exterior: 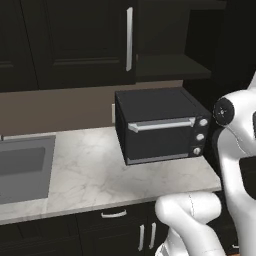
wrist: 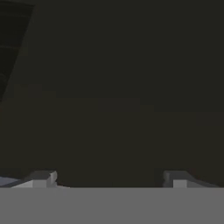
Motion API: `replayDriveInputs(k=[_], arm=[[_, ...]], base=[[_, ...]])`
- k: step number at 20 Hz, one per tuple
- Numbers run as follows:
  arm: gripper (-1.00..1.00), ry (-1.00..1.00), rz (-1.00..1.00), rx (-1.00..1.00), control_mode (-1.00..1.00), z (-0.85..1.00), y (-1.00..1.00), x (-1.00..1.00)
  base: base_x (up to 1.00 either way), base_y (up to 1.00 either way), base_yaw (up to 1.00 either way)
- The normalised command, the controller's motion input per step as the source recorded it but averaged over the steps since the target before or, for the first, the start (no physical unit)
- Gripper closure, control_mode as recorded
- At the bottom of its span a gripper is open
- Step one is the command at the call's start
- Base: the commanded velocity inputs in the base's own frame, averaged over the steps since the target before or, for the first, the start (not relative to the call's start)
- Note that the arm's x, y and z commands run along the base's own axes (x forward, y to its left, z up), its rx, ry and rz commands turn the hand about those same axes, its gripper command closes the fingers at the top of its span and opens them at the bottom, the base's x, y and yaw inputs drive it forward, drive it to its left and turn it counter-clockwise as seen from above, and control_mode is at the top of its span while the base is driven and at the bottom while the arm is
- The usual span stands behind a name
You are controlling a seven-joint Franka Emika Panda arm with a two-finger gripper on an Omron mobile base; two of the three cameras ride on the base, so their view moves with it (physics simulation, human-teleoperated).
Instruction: Open the cabinet, retrieve the rolling pin, and place it next to the meat on the cutting board to prepare for tenderizing.
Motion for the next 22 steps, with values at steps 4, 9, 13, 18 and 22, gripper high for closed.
replayDriveInputs(k=[4, 9, 13, 18, 22], arm=[[-1.0, -0.15, 0.0, 0.0, -1.0, 0.0, 0.56, -0.62], [-1.0, -0.15, 0.0, 0.0, -1.0, 0.0, 0.83, -0.53], [-1.0, -0.13, 0.0, 0.01, -1.0, 0.0, 0.97, -0.34], [-1.0, -0.19, 0.02, 0.06, -1.0, 0.01, 0.96, -0.21], [-1.0, -0.33, 0.04, 0.11, -1.0, 0.0, 0.86, -0.29]], base=[[0.0, 0.0, 0.0], [0.0, 0.0, 0.0], [0.0, 0.0, 0.0], [0.0, 0.0, 0.0], [0.0, 0.0, 0.0]])
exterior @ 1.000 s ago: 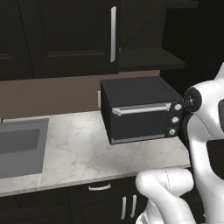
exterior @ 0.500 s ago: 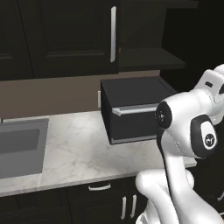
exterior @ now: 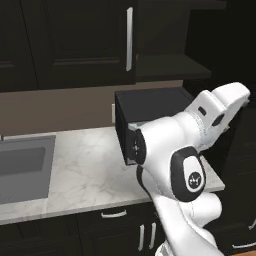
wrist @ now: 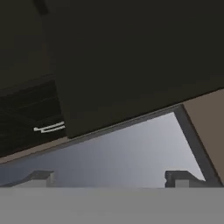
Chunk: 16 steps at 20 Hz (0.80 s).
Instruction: Open the cabinet, retrieve the rolling pin, and place it next to the meat on the cutting board to prepare for tenderizing.
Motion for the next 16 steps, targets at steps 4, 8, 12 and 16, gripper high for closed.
replayDriveInputs(k=[4, 8, 12, 16], arm=[[-1.0, -0.44, 0.08, 0.15, -1.0, 0.0, 0.54, -0.14], [-1.0, -0.45, 0.11, 0.24, -1.0, 0.09, 0.13, 0.05], [-1.0, -0.4, 0.31, 0.3, -1.0, 0.04, 0.0, 0.21], [-1.0, -0.34, 0.37, 0.3, -1.0, 0.02, 0.14, 0.19]], base=[[0.0, 0.0, 0.0], [0.0, 0.0, 0.0], [0.0, 0.0, 0.0], [0.0, 0.0, 0.0]])
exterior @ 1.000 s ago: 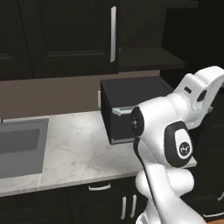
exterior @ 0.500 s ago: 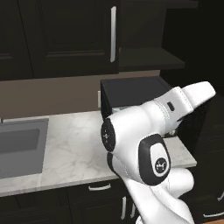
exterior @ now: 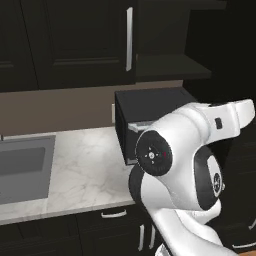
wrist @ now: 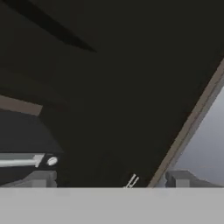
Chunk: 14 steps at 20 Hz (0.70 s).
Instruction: Open the cabinet, retrieve the rolling pin, and place it next to the meat on the cutting board to prepare for tenderizing.
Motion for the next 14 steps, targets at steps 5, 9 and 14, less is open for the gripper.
replayDriveInputs(k=[5, 9, 14], arm=[[-1.0, -0.28, 0.29, 0.21, -1.0, 0.09, 0.16, 0.24], [-1.0, -0.23, 0.19, 0.12, -1.0, 0.23, 0.01, 0.42], [-1.0, -0.17, 0.13, 0.08, -1.0, 0.35, 0.12, 0.46]], base=[[0.0, 0.0, 0.0], [0.0, 0.0, 0.0], [0.0, 0.0, 0.0]])
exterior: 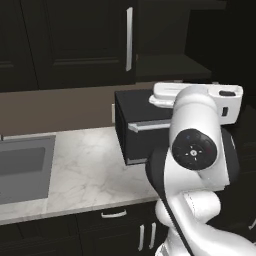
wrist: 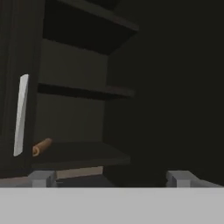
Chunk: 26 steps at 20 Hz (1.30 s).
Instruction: Open the cabinet, retrieve the rolling pin, and place it next to the meat on the cutting board to prepare for tenderizing.
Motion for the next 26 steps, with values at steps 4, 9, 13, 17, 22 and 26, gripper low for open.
replayDriveInputs(k=[4, 9, 13, 17, 22, 26], arm=[[-1.0, -0.14, 0.14, 0.08, -1.0, 0.13, 0.26, 0.39], [-1.0, -0.01, 0.14, 0.08, -1.0, -0.02, 0.23, 0.19], [-1.0, 0.0, 0.08, 0.07, -1.0, 0.0, 0.1, 0.43], [-1.0, 0.03, 0.01, 0.0, -1.0, 0.0, 0.18, 0.55], [-1.0, 0.01, 0.0, -0.03, -1.0, 0.0, 0.32, 0.47], [-1.0, 0.0, 0.0, -0.01, -1.0, -0.03, 0.07, 0.1]], base=[[0.0, 0.0, 0.0], [0.0, 0.0, 0.0], [0.0, 0.0, 0.0], [0.0, 0.0, 0.0], [0.0, 0.0, 0.0], [0.0, 0.0, 0.0]])
